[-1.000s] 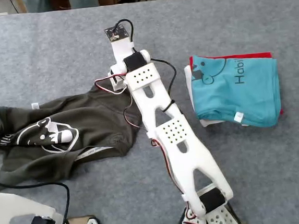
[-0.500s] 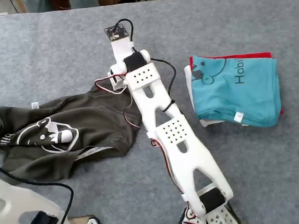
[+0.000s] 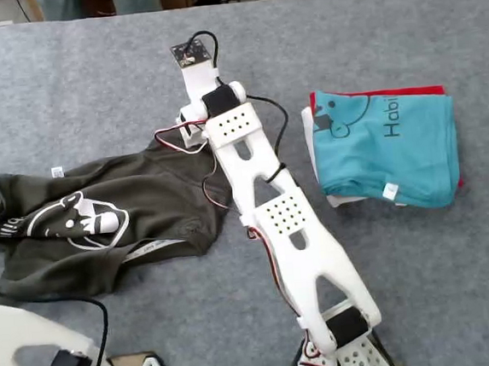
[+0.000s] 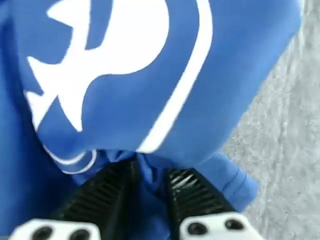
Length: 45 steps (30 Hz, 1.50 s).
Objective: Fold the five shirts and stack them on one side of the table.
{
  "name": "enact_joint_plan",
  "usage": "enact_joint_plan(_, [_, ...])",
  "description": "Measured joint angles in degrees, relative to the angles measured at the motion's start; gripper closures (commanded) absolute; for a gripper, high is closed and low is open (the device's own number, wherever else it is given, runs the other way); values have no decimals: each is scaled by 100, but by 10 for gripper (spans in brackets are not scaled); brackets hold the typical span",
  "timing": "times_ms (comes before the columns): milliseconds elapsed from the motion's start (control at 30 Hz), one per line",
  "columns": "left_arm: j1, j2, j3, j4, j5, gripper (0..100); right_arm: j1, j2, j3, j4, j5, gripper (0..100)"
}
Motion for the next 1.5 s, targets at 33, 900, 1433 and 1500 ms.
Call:
enact_joint_plan(33, [-53, 53, -229, 158, 0, 955, 0, 0, 0, 0, 0, 737])
enact_joint_plan(900, [501, -343, -1705, 2602, -765, 734, 0, 0, 0, 0, 0, 737])
enact_joint_plan(1433, [3314, -1899, 2760, 1793, -1881, 736, 0, 0, 0, 0, 0, 737])
enact_joint_plan(1500, [3578, -1899, 2980, 1741, -1899, 736, 0, 0, 0, 0, 0, 737])
